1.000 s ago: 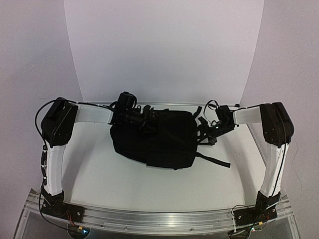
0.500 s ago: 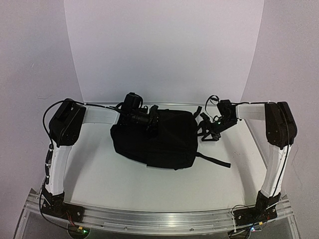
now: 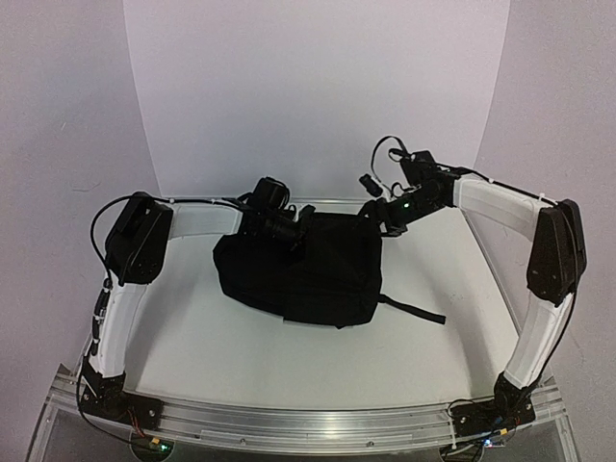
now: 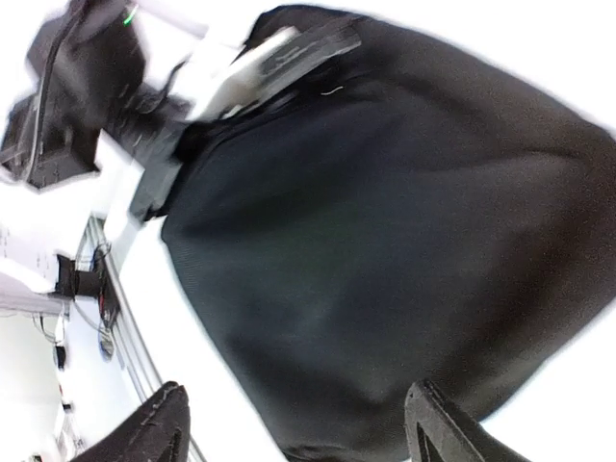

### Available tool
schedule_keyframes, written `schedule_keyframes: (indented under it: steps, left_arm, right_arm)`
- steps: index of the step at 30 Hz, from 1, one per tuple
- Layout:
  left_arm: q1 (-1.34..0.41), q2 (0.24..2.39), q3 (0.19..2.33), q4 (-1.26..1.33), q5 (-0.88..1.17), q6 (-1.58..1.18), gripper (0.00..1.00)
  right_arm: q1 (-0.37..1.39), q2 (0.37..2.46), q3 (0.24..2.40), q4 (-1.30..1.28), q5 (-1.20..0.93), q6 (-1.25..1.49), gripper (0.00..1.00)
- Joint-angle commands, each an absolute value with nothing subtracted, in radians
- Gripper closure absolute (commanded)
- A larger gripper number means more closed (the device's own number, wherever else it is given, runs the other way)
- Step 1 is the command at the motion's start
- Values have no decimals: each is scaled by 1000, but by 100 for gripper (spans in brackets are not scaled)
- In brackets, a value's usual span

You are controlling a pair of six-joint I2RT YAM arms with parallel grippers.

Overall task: Pack the student bag
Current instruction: Place the stationery in the student bag.

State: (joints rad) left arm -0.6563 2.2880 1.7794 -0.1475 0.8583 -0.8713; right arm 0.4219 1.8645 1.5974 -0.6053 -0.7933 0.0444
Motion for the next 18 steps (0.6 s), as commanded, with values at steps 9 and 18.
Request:
schedule_keyframes:
  steps: [9, 18]
  left_arm:
    - [-606, 1995, 1641, -320, 713, -790, 45]
    - [-547, 1910, 1507, -335, 560, -833, 45]
  right_arm:
    - [570, 1922, 1704, -492, -667, 128, 34]
    - [661, 2054, 1772, -457, -457, 112, 45]
